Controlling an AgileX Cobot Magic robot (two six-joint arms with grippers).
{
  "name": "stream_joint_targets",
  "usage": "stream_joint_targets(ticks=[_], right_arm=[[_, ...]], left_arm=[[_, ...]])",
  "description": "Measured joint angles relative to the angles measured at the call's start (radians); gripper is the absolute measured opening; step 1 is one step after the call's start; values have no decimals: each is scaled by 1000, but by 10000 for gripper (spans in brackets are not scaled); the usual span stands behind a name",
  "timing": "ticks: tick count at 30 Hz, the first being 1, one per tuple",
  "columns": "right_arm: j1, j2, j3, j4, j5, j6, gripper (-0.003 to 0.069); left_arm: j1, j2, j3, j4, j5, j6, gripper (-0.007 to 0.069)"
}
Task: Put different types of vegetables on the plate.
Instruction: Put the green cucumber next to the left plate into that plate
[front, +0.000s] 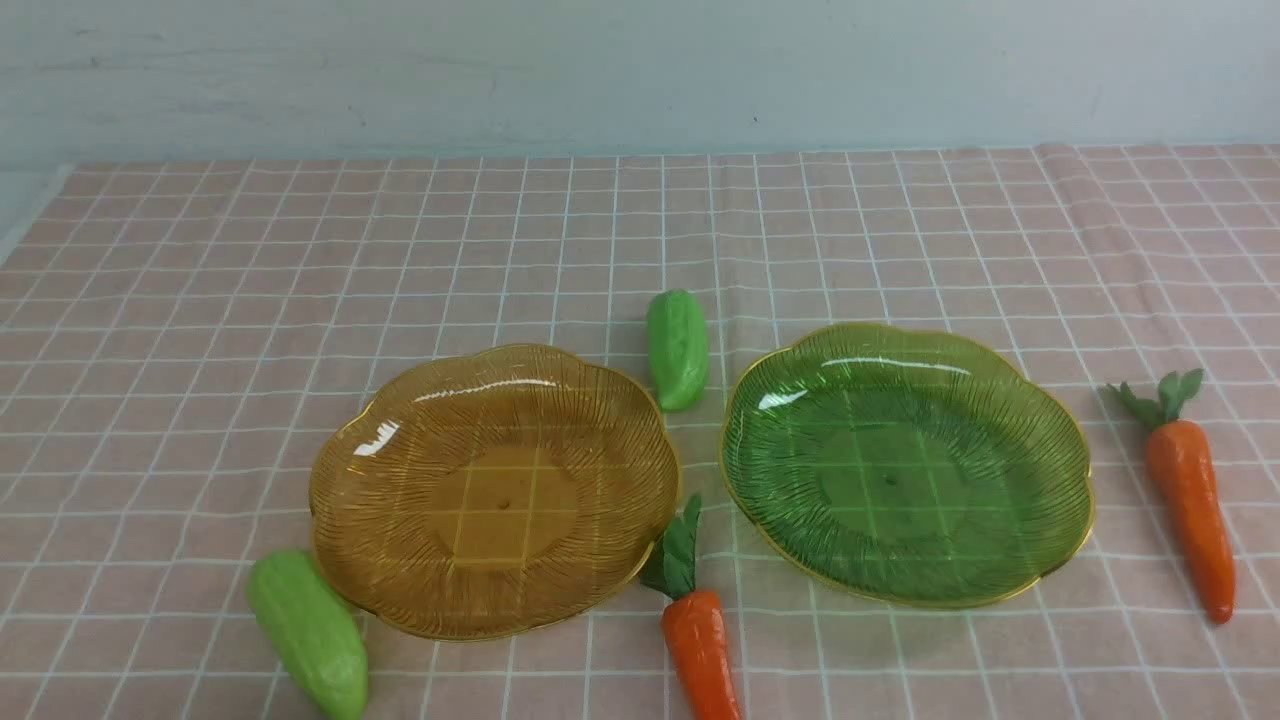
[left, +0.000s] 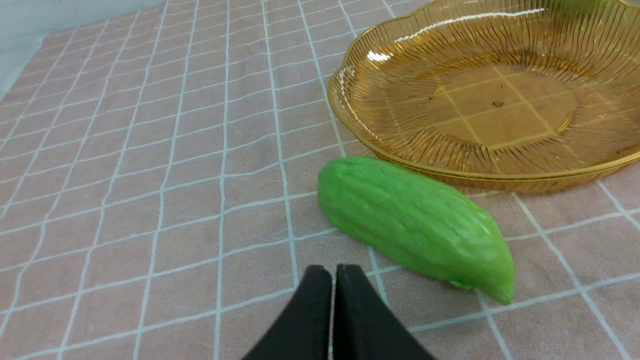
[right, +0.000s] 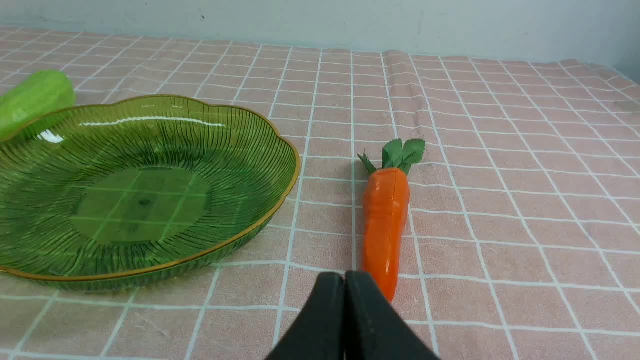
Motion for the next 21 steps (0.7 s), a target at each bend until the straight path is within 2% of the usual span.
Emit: stream_joint_targets(ticks=[12, 16, 19, 21], right_arm=[[0, 0, 0, 0, 0, 0, -15], [0, 0, 0, 0, 0, 0, -15], [0, 0, 0, 0, 0, 0, -15], [0, 0, 0, 0, 0, 0, -15]], left_arm=[[0, 0, 0, 0, 0, 0, -3], [0, 0, 0, 35, -1, 3, -3], [0, 0, 2, 49, -27, -5, -3], [0, 0, 4, 16, -72, -31, -3]])
